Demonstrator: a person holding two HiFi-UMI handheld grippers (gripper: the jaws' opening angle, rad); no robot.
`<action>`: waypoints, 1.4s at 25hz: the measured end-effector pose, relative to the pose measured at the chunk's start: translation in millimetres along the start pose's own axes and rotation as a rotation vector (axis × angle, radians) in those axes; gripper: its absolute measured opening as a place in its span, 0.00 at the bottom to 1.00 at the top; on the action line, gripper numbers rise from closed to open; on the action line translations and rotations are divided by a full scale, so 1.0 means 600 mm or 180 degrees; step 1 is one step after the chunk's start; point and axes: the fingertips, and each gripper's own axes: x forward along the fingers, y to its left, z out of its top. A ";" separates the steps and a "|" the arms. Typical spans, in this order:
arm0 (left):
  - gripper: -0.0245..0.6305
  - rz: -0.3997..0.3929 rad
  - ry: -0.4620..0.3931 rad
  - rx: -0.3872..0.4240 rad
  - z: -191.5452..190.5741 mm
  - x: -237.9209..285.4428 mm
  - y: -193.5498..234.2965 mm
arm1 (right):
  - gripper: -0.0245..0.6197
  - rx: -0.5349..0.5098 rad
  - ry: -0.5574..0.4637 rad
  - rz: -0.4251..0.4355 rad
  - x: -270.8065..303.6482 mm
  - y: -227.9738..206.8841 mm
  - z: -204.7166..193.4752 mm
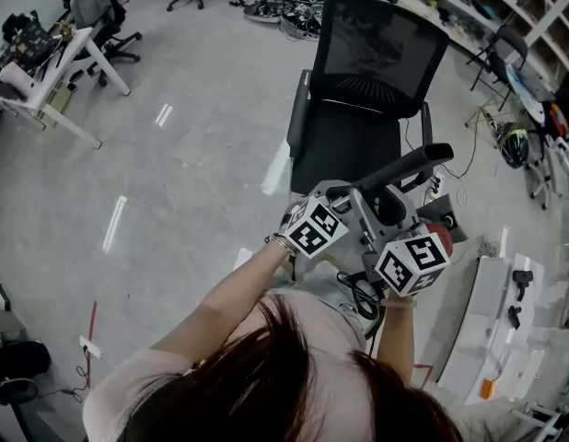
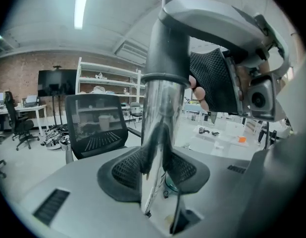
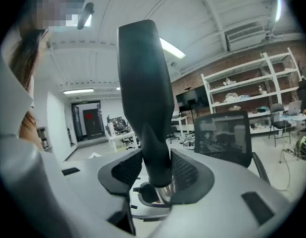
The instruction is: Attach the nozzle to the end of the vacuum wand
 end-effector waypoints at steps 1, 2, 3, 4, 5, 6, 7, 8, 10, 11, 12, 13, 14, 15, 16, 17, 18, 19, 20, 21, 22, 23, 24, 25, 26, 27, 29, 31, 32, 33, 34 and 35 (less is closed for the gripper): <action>0.27 -0.0085 0.0003 0.0020 0.000 -0.001 -0.004 | 0.30 -0.0068 0.0033 0.0116 -0.001 0.004 0.001; 0.27 -0.0180 0.0007 0.0051 0.001 -0.003 -0.008 | 0.30 -0.0160 0.0056 0.0233 -0.003 0.008 0.002; 0.27 -0.0266 0.0012 0.0084 0.001 -0.005 -0.011 | 0.30 -0.0240 0.0069 0.0341 -0.005 0.012 0.002; 0.27 -0.0327 0.0020 0.0114 0.001 -0.007 -0.013 | 0.30 -0.0286 0.0075 0.0420 -0.006 0.015 0.002; 0.27 -0.0355 0.0029 0.0137 0.001 -0.008 -0.014 | 0.31 -0.0305 0.0082 0.0456 -0.006 0.015 0.002; 0.27 -0.0353 0.0036 0.0152 0.001 -0.008 -0.014 | 0.32 -0.0314 0.0093 0.0449 -0.005 0.014 0.003; 0.27 -0.0333 0.0037 0.0156 0.002 -0.008 -0.011 | 0.32 -0.0322 0.0105 0.0413 -0.003 0.013 0.004; 0.27 -0.0306 0.0032 0.0154 0.003 -0.007 -0.008 | 0.32 -0.0327 0.0106 0.0367 0.000 0.012 0.005; 0.27 -0.0254 0.0027 0.0145 0.004 -0.008 -0.001 | 0.32 -0.0317 0.0070 0.0268 0.007 0.010 0.007; 0.27 -0.0232 0.0028 0.0141 0.003 -0.008 0.002 | 0.32 -0.0307 0.0051 0.0214 0.009 0.010 0.007; 0.27 -0.0210 0.0028 0.0138 0.002 -0.008 0.004 | 0.32 -0.0297 0.0042 0.0160 0.012 0.010 0.007; 0.27 -0.0185 0.0025 0.0134 0.001 -0.009 0.006 | 0.32 -0.0287 0.0037 0.0109 0.014 0.010 0.006; 0.27 -0.0156 0.0022 0.0128 0.000 -0.009 0.009 | 0.32 -0.0277 0.0034 0.0062 0.016 0.009 0.006; 0.27 -0.0125 0.0019 0.0121 0.000 -0.008 0.012 | 0.32 -0.0268 0.0030 0.0019 0.019 0.009 0.005; 0.27 -0.0094 0.0019 0.0112 0.000 -0.008 0.016 | 0.31 -0.0261 0.0023 -0.0023 0.022 0.008 0.006; 0.27 -0.0064 0.0021 0.0103 0.000 -0.008 0.019 | 0.31 -0.0255 0.0017 -0.0062 0.025 0.008 0.006; 0.26 -0.0037 0.0023 0.0095 -0.001 -0.009 0.023 | 0.31 -0.0251 0.0011 -0.0094 0.028 0.009 0.006; 0.26 -0.0009 0.0024 0.0087 -0.002 -0.011 0.026 | 0.31 -0.0249 0.0007 -0.0122 0.031 0.011 0.006; 0.26 0.0021 0.0025 0.0081 -0.003 -0.013 0.029 | 0.31 -0.0248 0.0005 -0.0148 0.034 0.013 0.006; 0.26 0.0051 0.0028 0.0077 -0.004 -0.015 0.032 | 0.31 -0.0246 0.0001 -0.0172 0.037 0.015 0.007; 0.26 0.0072 0.0031 0.0072 -0.005 -0.017 0.035 | 0.31 -0.0241 -0.0005 -0.0193 0.039 0.017 0.007; 0.26 0.0077 0.0033 0.0065 -0.005 -0.019 0.037 | 0.31 -0.0229 -0.0013 -0.0206 0.042 0.020 0.008; 0.26 0.0063 0.0032 0.0059 -0.006 -0.021 0.039 | 0.31 -0.0209 -0.0018 -0.0199 0.045 0.022 0.008; 0.26 0.0035 0.0028 0.0056 -0.007 -0.024 0.041 | 0.31 -0.0175 -0.0008 -0.0160 0.047 0.026 0.007; 0.26 -0.0006 0.0025 0.0060 -0.009 -0.028 0.041 | 0.32 -0.0120 0.0025 -0.0079 0.049 0.031 0.006; 0.26 -0.0062 0.0021 0.0071 -0.011 -0.031 0.040 | 0.32 -0.0044 0.0086 0.0045 0.050 0.037 0.003; 0.26 -0.0201 0.0015 0.0106 -0.015 -0.040 0.031 | 0.32 0.0085 0.0251 0.0340 0.048 0.051 -0.002; 0.26 -0.0316 0.0024 0.0144 -0.019 -0.047 0.022 | 0.33 0.0034 0.0372 0.0548 0.046 0.064 -0.004; 0.26 -0.0360 0.0033 0.0160 -0.020 -0.049 0.020 | 0.33 -0.0032 0.0401 0.0619 0.046 0.069 -0.003; 0.26 -0.0398 0.0046 0.0173 -0.021 -0.052 0.019 | 0.33 -0.0093 0.0414 0.0680 0.047 0.073 -0.002; 0.26 -0.0425 0.0058 0.0183 -0.021 -0.054 0.019 | 0.33 -0.0145 0.0414 0.0721 0.048 0.076 -0.001; 0.26 -0.0435 0.0063 0.0189 -0.020 -0.056 0.020 | 0.33 -0.0185 0.0403 0.0726 0.050 0.077 0.001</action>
